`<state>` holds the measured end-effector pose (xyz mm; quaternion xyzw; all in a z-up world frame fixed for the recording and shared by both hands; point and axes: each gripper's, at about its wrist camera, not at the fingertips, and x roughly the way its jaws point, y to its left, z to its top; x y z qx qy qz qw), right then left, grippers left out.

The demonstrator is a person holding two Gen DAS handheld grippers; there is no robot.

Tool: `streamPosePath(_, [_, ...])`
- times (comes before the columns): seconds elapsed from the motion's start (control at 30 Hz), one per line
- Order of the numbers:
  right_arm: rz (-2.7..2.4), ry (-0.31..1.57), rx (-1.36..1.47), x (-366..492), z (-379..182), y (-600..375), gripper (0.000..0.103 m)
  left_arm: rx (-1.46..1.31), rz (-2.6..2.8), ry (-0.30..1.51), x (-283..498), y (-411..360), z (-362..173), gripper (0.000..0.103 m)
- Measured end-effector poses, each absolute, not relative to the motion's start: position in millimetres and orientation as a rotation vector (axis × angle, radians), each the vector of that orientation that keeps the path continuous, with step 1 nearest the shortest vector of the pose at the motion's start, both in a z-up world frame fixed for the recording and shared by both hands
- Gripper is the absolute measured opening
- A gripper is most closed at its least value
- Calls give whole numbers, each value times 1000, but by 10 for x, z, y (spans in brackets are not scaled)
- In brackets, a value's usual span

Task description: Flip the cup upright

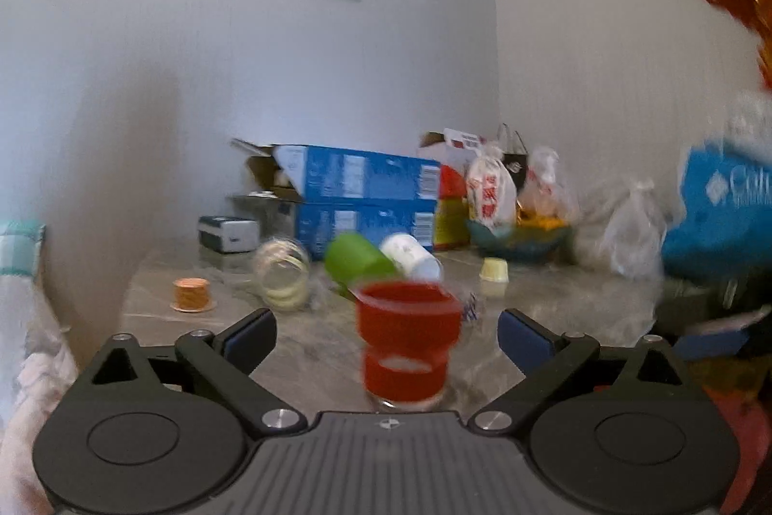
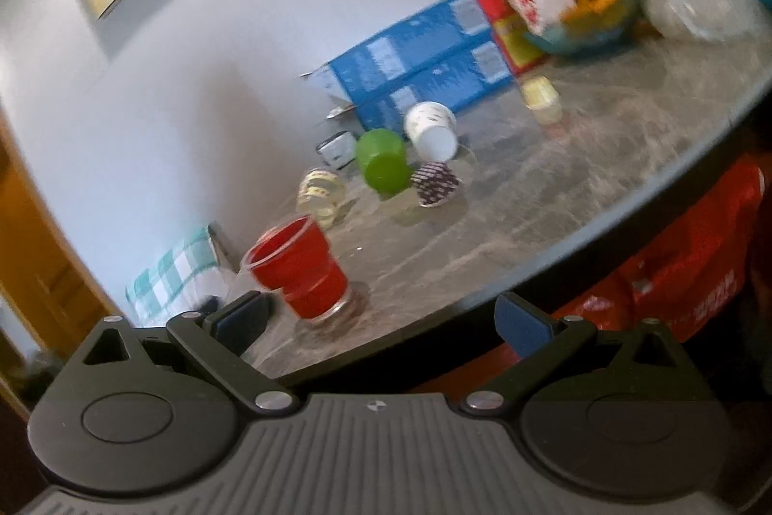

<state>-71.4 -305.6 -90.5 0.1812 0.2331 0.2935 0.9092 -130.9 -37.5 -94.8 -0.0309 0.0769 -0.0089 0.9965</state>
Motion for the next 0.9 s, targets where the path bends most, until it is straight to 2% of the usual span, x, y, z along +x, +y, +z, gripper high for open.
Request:
streamPosePath(0.17, [552,394,171,-924,-557,-2739,102,-249,-85,366,-1320,-3,-374,103])
streamPosePath(0.4, [534,402,45,-1016,-188,-2532,102,-97,-77,532,-1383,-134,14,103])
streamPosePath(0.6, [592,469,67,-923,136,-2594,102,-74,-111,546,-1373,-233,190,103])
streamPosePath(0.9, [541,519,75,-716,72,-2636,102,-78,-86,576,-1237,-253,177,103])
